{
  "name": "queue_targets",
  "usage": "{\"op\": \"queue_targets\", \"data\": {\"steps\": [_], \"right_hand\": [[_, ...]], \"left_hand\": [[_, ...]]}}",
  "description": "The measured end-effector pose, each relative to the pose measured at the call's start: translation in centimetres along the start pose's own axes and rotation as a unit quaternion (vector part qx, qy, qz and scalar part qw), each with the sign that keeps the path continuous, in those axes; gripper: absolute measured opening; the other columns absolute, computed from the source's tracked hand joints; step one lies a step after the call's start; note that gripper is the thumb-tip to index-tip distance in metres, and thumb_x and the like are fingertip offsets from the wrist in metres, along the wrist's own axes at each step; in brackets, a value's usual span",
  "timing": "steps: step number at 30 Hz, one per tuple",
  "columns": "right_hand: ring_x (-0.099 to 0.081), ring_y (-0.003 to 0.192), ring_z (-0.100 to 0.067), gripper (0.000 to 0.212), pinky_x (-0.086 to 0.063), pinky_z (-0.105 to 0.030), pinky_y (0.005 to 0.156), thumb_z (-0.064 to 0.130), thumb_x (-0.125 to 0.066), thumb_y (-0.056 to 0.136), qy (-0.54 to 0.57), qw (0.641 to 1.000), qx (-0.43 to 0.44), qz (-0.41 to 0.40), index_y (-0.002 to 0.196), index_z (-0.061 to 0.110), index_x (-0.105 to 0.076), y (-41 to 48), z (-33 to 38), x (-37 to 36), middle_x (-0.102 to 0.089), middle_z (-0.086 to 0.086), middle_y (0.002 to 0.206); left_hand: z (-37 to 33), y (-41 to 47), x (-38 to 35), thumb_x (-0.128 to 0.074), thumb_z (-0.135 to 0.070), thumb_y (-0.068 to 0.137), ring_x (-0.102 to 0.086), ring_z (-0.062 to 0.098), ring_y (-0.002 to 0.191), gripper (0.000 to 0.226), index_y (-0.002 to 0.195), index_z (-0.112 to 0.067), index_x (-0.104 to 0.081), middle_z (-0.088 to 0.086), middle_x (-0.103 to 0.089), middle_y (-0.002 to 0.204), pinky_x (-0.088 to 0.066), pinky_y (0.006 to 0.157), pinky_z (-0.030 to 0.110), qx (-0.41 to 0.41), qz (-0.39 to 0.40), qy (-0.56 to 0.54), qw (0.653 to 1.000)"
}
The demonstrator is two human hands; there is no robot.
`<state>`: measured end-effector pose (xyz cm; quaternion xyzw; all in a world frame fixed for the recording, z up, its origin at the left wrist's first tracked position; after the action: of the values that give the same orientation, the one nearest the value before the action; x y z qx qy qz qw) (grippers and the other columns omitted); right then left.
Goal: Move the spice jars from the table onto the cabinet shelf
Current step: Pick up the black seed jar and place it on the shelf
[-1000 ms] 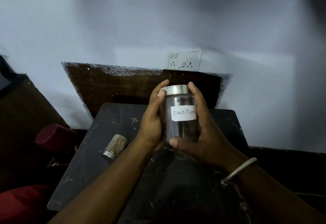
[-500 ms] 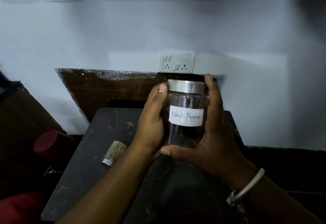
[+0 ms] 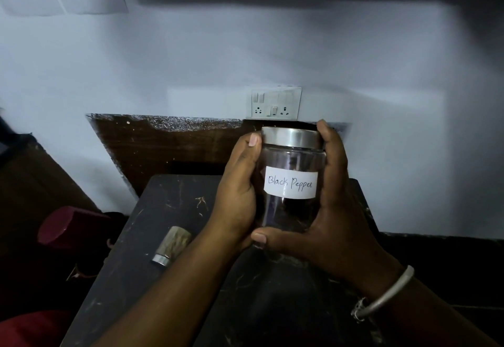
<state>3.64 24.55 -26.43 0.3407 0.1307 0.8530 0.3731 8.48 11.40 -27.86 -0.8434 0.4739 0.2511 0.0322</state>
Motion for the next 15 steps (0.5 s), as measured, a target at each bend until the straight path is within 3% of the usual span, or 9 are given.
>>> {"op": "queue_targets", "data": {"steps": [3, 8, 10, 12, 13, 15], "right_hand": [[-0.052, 0.136, -0.007, 0.146, -0.055, -0.037, 0.103, 0.069, -0.091, 0.048, 0.004, 1.0, 0.001, -0.004, 0.157, 0.05, 0.004, 0.7, 0.3, 0.6, -0.04, 0.004, 0.156], [-0.046, 0.142, -0.011, 0.142, -0.053, -0.046, 0.107, 0.066, -0.091, 0.05, 0.029, 0.999, 0.026, -0.021, 0.156, 0.054, 0.002, 3.2, 1.6, 3.0, -0.031, 0.009, 0.161], [-0.048, 0.14, -0.008, 0.135, -0.053, -0.046, 0.106, 0.065, -0.089, 0.054, 0.038, 0.998, 0.035, -0.037, 0.156, 0.057, -0.001, 4.7, 2.3, 4.5, -0.035, 0.014, 0.158], [-0.055, 0.132, -0.004, 0.124, -0.058, -0.041, 0.099, 0.064, -0.087, 0.058, 0.03, 0.997, 0.036, -0.056, 0.153, 0.061, -0.008, 6.6, 3.2, 6.4, -0.044, 0.017, 0.151], [-0.059, 0.124, -0.002, 0.12, -0.061, -0.036, 0.093, 0.064, -0.086, 0.058, 0.011, 0.996, 0.04, -0.073, 0.151, 0.062, -0.011, 7.8, 4.0, 7.7, -0.049, 0.019, 0.146], [-0.065, 0.109, 0.002, 0.11, -0.062, -0.024, 0.081, 0.06, -0.086, 0.06, -0.022, 0.992, 0.064, -0.106, 0.146, 0.062, -0.019, 10.2, 5.5, 10.3, -0.057, 0.022, 0.133]], "left_hand": [[-0.6, 0.7, -0.7, -0.048, -0.041, 0.102, -0.068, 0.028, 0.101, 0.033, 0.114, -0.016, -0.067, 0.013, -0.071, 0.109, -0.056, 0.088, 0.042, -0.016, 0.0, 0.004, 1.0], [-3.1, 3.3, -2.7, -0.045, -0.041, 0.104, -0.074, 0.018, 0.098, 0.032, 0.11, -0.021, -0.07, 0.001, -0.076, 0.103, -0.06, 0.081, 0.031, -0.072, 0.023, 0.045, 0.996], [-4.9, 4.7, -4.2, -0.046, -0.043, 0.103, -0.073, 0.023, 0.1, 0.036, 0.113, -0.018, -0.068, 0.005, -0.076, 0.105, -0.06, 0.086, 0.04, -0.107, 0.026, 0.063, 0.992], [-6.5, 6.3, -5.9, -0.047, -0.045, 0.1, -0.072, 0.032, 0.104, 0.041, 0.118, -0.012, -0.064, 0.015, -0.073, 0.112, -0.057, 0.089, 0.052, -0.134, 0.029, 0.068, 0.988], [-7.6, 7.3, -7.0, -0.047, -0.045, 0.1, -0.072, 0.032, 0.103, 0.043, 0.119, -0.01, -0.063, 0.017, -0.073, 0.113, -0.058, 0.086, 0.05, -0.147, 0.034, 0.068, 0.986], [-10.1, 9.4, -9.3, -0.045, -0.041, 0.104, -0.075, 0.017, 0.094, 0.035, 0.114, -0.011, -0.062, 0.002, -0.077, 0.102, -0.061, 0.074, 0.033, -0.191, 0.054, 0.091, 0.976]]}}
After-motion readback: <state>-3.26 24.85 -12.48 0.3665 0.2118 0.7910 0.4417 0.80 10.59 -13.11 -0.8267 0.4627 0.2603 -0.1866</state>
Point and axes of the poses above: each hand's wrist, its own y-axis towards the middle knuckle, its own x-axis out of the back of the hand, z = x × y, the point moved 5 cm from there along y, towards the middle knuckle
